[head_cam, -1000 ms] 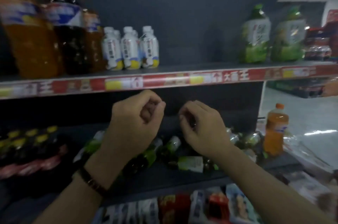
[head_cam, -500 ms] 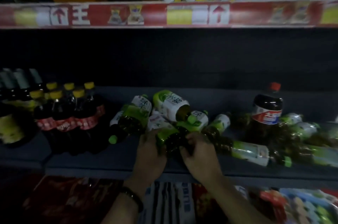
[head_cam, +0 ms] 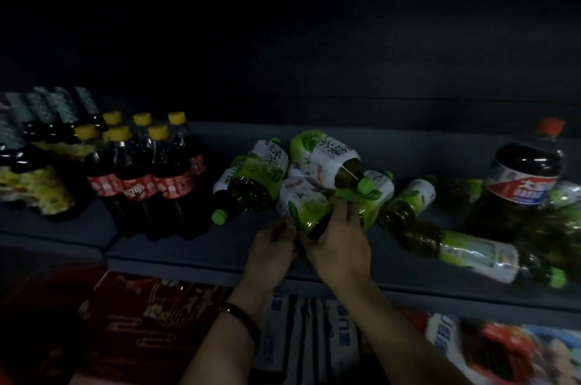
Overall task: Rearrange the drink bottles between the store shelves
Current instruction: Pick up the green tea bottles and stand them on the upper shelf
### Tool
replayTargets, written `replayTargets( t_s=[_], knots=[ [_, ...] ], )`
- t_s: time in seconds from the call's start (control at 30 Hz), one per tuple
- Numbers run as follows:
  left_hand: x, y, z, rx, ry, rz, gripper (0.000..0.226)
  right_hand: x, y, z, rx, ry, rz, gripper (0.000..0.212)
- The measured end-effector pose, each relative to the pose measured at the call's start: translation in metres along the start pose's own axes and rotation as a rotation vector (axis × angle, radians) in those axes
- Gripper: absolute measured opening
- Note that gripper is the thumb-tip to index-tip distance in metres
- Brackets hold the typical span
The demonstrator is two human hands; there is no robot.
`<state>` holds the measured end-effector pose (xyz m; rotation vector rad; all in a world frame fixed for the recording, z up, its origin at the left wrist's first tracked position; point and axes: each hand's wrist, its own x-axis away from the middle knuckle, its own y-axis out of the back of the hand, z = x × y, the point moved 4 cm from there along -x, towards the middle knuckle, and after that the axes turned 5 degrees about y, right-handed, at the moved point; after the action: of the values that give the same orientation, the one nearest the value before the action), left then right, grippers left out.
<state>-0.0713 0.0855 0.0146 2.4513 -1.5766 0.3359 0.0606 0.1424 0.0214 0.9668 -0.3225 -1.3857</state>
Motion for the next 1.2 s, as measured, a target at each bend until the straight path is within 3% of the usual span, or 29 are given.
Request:
replayTargets(
  t_s=[0.07, 0.17, 0.3, 0.43, 0.57, 0.73, 0.87, 1.07, 1.2],
  knots=[
    [0.005, -0.003, 0.001, 0.120, 0.047, 0.017, 0.010, 0.007, 0.014, -0.004, -0.048, -0.011, -0.032, 0.091],
    [0.013, -0.009, 0.003, 0.258, 0.127, 0.077, 0.037, 0.029, 0.042, -0.013, -0.068, 0.014, -0.055, 0.094],
    [0.038, -0.026, -0.001, 0.164, 0.110, 0.146, 0.048, 0.069, 0.082, -0.024, -0.060, 0.081, -0.087, 0.086],
    [0.078, -0.060, 0.000, 0.225, 0.127, 0.251, 0.042, 0.104, 0.112, -0.027, 0.005, 0.180, -0.135, 0.083],
    [0.112, -0.083, -0.006, 0.389, 0.071, 0.227, 0.060, 0.133, 0.141, -0.026, -0.083, 0.239, -0.242, 0.084],
    [0.158, -0.093, -0.029, 0.358, -0.044, 0.246, 0.061, 0.172, 0.187, -0.031, -0.170, 0.325, -0.432, 0.087],
    [0.207, -0.107, -0.054, 0.305, -0.210, 0.233, 0.076, 0.205, 0.225, -0.028, -0.188, 0.356, -0.546, 0.082],
    [0.291, -0.141, -0.132, 0.100, -0.657, 0.253, 0.082, 0.217, 0.309, -0.011, -0.126, 0.400, -0.611, 0.099],
    [0.326, -0.168, -0.203, -0.003, -0.867, 0.271, 0.089, 0.209, 0.372, 0.007, -0.046, 0.456, -0.615, 0.087]
  ],
)
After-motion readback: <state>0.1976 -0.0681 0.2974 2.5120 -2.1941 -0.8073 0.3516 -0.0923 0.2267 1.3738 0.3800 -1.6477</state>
